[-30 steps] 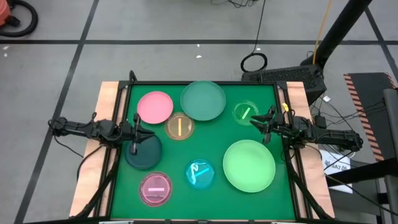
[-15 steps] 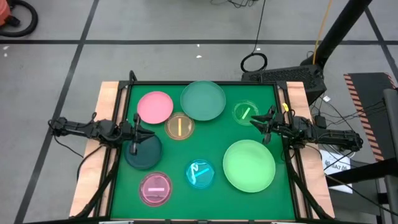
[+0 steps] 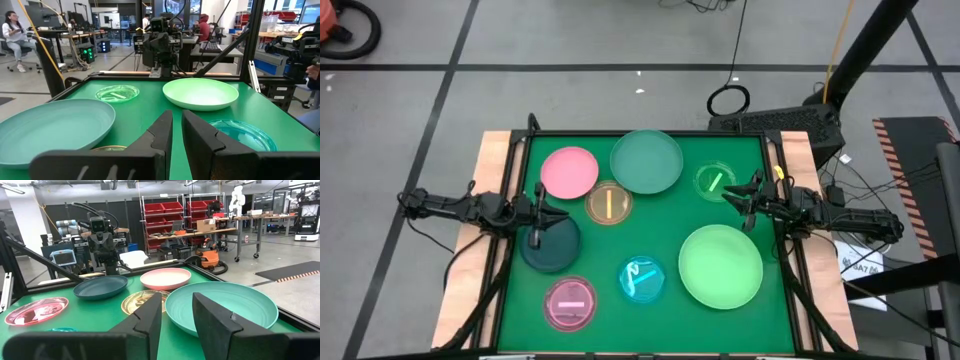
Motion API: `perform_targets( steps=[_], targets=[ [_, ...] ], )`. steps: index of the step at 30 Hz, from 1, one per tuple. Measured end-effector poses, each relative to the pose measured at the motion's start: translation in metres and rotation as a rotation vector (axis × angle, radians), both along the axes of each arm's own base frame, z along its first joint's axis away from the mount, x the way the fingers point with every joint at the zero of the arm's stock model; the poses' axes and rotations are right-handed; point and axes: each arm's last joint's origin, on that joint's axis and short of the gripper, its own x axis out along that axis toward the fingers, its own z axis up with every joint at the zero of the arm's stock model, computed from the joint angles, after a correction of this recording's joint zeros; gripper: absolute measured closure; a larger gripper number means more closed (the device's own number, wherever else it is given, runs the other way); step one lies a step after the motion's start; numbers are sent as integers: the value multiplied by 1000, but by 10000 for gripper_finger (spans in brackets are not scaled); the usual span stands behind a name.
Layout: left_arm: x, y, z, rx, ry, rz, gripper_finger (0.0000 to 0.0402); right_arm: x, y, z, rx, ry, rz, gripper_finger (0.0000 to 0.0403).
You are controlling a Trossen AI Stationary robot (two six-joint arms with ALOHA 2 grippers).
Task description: Stack plastic plates
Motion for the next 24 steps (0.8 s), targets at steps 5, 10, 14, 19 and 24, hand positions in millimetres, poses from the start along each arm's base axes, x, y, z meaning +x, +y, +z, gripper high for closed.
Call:
perform_targets(
  steps=[5, 10, 14, 19, 24],
  targets=[
    [0, 0, 0, 0, 0, 0, 353, 0, 0, 0, 0, 0, 0, 300],
    [0, 0, 0, 14, -1, 0, 353, 0, 0, 1, -1, -14, -4, 300],
    [0, 0, 0, 82, -2, 1, 353, -1, 0, 6, -4, -59, -5, 300],
    [0, 0, 1, 55, -6, 1, 353, -1, -1, 7, -3, -63, -33, 300],
    [0, 0, 7, -120, -70, -2, 353, -2, -1, 11, -2, -96, -56, 300]
  ],
)
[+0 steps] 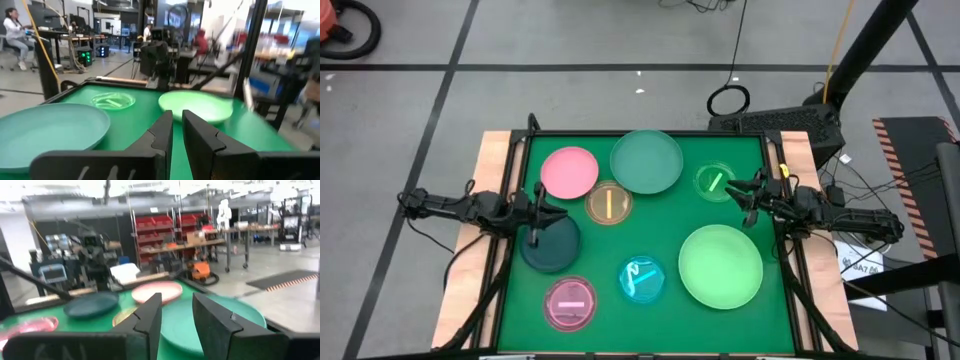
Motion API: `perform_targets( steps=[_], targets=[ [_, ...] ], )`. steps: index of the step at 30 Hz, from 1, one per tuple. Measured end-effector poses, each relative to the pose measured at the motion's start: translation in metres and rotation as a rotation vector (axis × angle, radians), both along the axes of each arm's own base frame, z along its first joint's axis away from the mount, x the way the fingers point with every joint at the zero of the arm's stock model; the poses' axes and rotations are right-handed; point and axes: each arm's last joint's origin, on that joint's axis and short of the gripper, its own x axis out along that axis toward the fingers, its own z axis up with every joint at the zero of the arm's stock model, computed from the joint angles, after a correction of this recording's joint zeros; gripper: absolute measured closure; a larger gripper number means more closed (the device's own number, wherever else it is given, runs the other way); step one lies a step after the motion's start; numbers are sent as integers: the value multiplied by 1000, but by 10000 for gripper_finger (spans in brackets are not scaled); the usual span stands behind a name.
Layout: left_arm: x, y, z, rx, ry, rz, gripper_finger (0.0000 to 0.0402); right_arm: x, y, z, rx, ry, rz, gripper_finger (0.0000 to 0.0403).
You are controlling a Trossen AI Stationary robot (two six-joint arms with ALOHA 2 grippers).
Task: Stack plastic plates
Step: Stack the light green plate on top of the green plate
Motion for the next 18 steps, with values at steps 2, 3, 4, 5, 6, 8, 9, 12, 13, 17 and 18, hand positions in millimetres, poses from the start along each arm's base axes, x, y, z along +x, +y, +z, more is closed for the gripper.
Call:
perform_targets(
  steps=[2, 3, 4, 5, 6, 8, 9, 12, 13, 17, 18],
  targets=[
    [0, 0, 2, -9, -20, 0, 353, 0, 0, 3, -2, -26, 1, 300],
    [0, 0, 4, 16, -37, 4, 353, -1, 0, 4, -3, -38, 1, 300],
    [-1, 0, 5, 50, -53, 9, 353, -1, 0, 5, -4, -49, 1, 300],
    [-1, 0, 7, 72, -70, 12, 353, -1, 0, 6, -5, -58, 1, 300],
    [-1, 0, 8, 82, -88, 14, 353, -1, 0, 6, -5, -63, 1, 300],
    [-2, 1, 12, 78, -128, 17, 353, -1, 0, 6, -5, -60, 1, 300],
    [-2, 1, 14, 64, -146, 16, 353, -1, 0, 5, -5, -55, 1, 300],
    [-3, 1, 18, 47, -190, 14, 353, -1, -1, 5, -36, -42, -46, 300],
    [-3, 1, 20, 50, -208, 16, 353, -2, -1, 7, -49, -48, -65, 300],
    [-5, 1, 26, 32, -272, 16, 353, -6, -2, 20, -61, -187, -90, 300],
    [-6, 1, 27, 20, -288, 14, 353, -7, -1, 22, -66, -216, -83, 300]
  ],
)
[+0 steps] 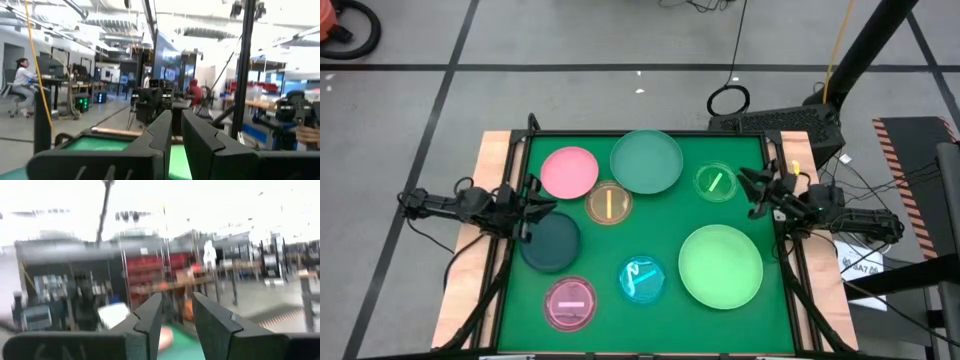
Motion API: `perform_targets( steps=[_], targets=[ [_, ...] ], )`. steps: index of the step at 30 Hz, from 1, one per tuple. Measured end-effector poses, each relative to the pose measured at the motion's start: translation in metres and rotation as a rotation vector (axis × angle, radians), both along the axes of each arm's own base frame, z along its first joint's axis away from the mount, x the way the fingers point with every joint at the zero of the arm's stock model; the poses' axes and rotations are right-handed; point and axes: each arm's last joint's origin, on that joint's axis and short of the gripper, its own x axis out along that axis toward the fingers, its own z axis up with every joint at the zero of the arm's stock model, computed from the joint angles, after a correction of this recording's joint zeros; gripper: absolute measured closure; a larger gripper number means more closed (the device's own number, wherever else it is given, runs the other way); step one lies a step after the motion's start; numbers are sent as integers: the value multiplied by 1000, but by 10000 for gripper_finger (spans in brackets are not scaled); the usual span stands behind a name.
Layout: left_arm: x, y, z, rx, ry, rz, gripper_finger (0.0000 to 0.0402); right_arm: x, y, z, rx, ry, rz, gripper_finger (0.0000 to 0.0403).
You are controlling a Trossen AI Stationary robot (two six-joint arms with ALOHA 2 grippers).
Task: Stack plastic plates
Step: Stack the light green plate on top of the green plate
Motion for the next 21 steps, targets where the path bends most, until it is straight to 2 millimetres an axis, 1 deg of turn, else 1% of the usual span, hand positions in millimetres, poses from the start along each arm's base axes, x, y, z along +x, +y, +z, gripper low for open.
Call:
perform_targets(
  steps=[3, 7, 11, 13, 17, 21],
  targets=[
    [-1, 0, 4, -28, -38, -9, 353, 0, 1, 4, -31, -34, 43, 300],
    [2, 0, 6, -36, -50, 11, 353, 2, 2, 4, -37, -28, 59, 300],
    [8, 0, 9, -14, -64, 49, 353, 6, 1, 8, -39, -67, 62, 300],
    [11, -1, 12, 16, -60, 67, 353, 9, 1, 8, -37, -58, 63, 300],
    [20, 0, 27, 28, -18, 146, 353, 19, 0, 2, -8, 29, 72, 300],
    [31, 0, 46, 105, 81, 230, 353, 30, -1, 8, 4, 132, 72, 300]
  ],
)
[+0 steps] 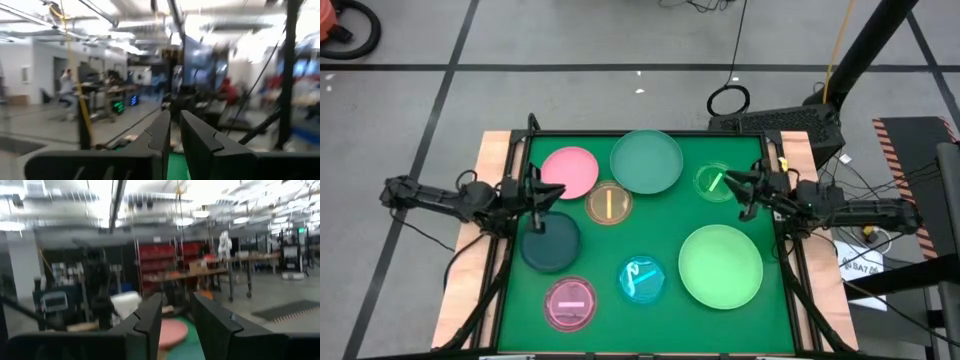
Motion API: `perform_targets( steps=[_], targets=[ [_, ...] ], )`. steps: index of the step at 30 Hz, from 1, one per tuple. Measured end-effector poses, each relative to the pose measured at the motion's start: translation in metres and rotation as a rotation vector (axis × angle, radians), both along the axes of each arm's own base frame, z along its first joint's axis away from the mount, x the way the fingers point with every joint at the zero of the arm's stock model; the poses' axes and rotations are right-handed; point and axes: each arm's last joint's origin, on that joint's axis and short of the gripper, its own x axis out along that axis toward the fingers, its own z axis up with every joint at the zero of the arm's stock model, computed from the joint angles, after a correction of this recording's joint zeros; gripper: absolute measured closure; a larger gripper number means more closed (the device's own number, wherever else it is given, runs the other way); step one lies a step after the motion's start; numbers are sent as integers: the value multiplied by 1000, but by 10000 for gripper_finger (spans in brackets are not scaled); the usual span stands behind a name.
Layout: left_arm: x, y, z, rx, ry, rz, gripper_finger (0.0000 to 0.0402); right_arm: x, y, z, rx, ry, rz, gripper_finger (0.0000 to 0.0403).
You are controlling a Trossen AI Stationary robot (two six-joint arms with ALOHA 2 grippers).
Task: Stack plastic plates
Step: Stack the light green plate on top of the green plate
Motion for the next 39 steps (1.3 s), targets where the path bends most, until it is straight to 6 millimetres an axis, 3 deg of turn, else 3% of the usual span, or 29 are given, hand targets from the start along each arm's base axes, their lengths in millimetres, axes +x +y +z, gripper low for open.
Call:
perform_targets(
  steps=[6, 12, 20, 30, 39],
  targets=[
    [10, 3, 23, 143, 317, 171, 353, 16, -1, 9, 50, 223, 1, 300],
    [12, 8, 26, 109, 459, 199, 353, 26, -2, 16, 115, 404, 5, 300],
    [26, 6, 19, -113, 448, 182, 353, 26, 0, 30, 257, 719, 31, 300],
    [55, 0, 16, -74, 425, 165, 353, 41, 5, 14, 266, 853, 104, 300],
    [74, -8, 2, -229, 437, 130, 353, 45, 19, 7, 255, 912, 172, 300]
  ],
)
